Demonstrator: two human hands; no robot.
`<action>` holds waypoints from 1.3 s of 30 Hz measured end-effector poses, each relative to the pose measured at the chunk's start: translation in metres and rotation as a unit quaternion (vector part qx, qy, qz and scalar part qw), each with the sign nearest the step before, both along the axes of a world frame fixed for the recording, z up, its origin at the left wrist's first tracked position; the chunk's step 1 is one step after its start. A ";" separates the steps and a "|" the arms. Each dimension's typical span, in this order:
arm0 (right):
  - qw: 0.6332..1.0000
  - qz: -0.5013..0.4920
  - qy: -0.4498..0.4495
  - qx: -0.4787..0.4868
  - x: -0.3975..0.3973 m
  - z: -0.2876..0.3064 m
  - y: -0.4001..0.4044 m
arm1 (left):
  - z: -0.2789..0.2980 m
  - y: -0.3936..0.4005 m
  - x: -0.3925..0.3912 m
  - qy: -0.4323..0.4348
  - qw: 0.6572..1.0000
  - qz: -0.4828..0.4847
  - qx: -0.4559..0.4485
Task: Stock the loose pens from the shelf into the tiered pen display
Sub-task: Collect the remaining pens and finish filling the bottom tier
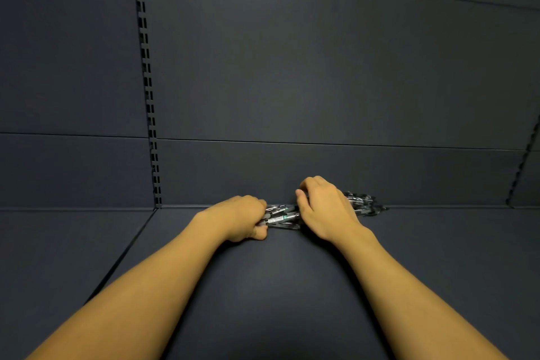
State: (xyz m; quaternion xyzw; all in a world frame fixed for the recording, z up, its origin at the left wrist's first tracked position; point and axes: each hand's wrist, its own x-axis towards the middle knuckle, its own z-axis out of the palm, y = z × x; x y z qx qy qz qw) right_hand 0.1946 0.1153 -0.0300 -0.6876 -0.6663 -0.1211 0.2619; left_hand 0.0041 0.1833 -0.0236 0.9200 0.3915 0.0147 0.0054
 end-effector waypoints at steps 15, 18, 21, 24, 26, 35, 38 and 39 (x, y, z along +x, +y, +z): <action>1.000 0.018 0.000 0.020 0.001 -0.004 0.006 | -0.015 0.000 -0.017 0.014 0.970 0.053 0.238; 0.999 0.028 0.015 0.035 -0.001 -0.003 0.004 | -0.016 -0.005 -0.019 0.033 0.961 0.087 0.260; 0.998 0.041 0.024 0.045 -0.005 -0.001 0.002 | -0.013 -0.007 -0.020 0.062 0.956 0.111 0.263; 0.998 0.051 0.024 0.042 -0.008 -0.002 -0.002 | -0.006 -0.009 -0.030 0.083 0.954 0.129 0.258; 0.997 0.051 0.033 0.041 -0.007 0.000 -0.004 | 0.002 -0.013 -0.044 0.089 0.952 0.146 0.254; 0.997 0.066 -0.018 0.029 -0.037 0.030 -0.012 | 0.039 -0.046 -0.124 0.115 0.932 0.211 0.270; 0.995 0.093 -0.030 0.034 -0.066 0.040 -0.010 | 0.046 -0.059 -0.155 0.106 0.926 0.230 0.280; 0.993 0.103 -0.032 0.036 -0.077 0.043 -0.009 | 0.049 -0.063 -0.165 0.104 0.925 0.235 0.281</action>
